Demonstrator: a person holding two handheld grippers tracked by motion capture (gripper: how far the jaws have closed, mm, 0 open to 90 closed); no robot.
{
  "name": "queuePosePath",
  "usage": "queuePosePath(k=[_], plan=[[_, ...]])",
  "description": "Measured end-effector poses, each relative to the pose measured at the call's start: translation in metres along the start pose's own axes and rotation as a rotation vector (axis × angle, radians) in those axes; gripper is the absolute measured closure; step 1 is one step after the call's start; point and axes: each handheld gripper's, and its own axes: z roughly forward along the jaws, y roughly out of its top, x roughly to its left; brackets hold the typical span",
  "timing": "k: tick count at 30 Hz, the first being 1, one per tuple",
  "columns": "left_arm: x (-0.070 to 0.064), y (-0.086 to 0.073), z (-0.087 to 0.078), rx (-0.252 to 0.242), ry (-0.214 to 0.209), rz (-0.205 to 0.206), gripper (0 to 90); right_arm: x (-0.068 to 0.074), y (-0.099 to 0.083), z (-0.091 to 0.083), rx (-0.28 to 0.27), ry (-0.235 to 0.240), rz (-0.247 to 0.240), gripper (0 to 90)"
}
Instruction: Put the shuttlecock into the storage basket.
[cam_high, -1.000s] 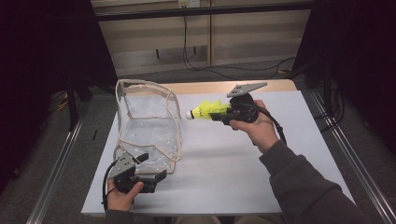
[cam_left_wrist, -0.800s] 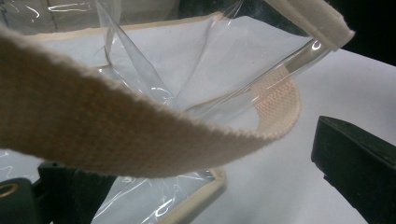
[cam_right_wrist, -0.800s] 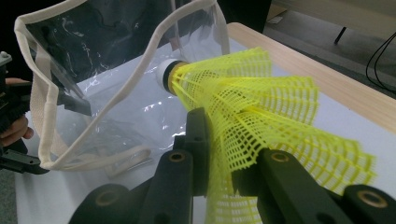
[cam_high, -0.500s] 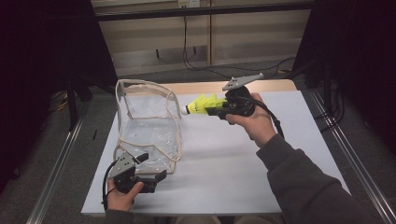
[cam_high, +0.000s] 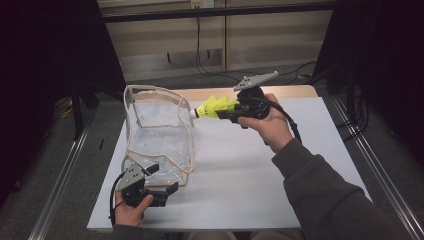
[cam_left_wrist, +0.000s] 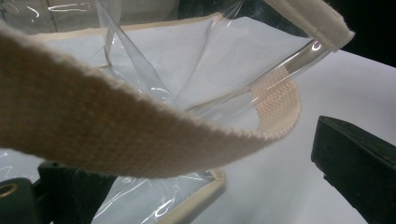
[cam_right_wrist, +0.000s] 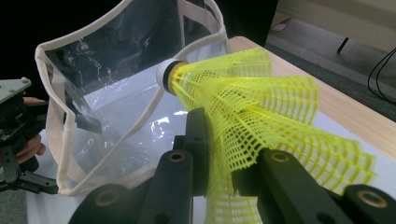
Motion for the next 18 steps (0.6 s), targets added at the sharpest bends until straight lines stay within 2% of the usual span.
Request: queuePosePath(k=[18], plan=[[0.000, 0.000, 0.000, -0.006, 0.000, -0.003, 3.3, 0.010, 0.023, 0.006, 0.001, 0.007, -0.027, 79.4]])
